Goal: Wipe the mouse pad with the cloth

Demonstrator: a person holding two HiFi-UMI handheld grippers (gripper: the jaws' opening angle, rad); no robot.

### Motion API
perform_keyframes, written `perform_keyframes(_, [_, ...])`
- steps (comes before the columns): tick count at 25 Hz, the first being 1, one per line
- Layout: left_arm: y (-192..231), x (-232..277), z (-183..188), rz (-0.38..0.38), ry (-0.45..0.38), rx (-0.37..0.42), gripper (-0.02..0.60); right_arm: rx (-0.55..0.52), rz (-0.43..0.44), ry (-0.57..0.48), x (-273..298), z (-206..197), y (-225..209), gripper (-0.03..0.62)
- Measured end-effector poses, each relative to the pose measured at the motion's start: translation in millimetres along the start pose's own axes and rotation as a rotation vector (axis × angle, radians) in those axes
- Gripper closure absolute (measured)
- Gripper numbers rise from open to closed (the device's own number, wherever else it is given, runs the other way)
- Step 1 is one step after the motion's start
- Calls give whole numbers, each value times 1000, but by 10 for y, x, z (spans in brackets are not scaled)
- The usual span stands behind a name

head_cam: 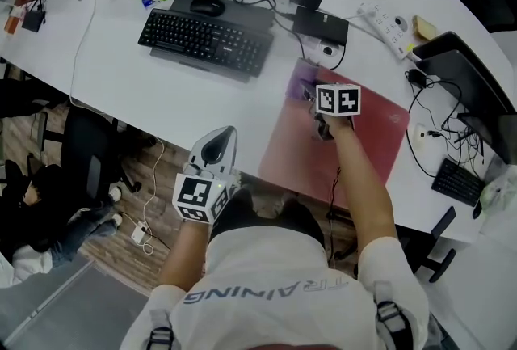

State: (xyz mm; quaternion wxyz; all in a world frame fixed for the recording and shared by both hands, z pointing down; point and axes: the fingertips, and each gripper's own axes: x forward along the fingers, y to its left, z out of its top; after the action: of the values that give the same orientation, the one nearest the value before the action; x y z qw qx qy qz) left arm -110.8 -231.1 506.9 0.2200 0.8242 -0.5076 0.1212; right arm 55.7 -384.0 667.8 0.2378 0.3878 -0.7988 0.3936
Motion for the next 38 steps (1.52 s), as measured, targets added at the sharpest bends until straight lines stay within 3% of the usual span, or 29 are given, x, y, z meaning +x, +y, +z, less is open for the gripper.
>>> perform_keyframes(11, [-396, 280, 18, -56, 20, 27, 551, 94, -75, 12, -415, -180, -596, 499])
perform_keyframes(38, [-1585, 900, -25, -186, 48, 84, 551, 363, -219, -59, -2037, -948, -2267, 499])
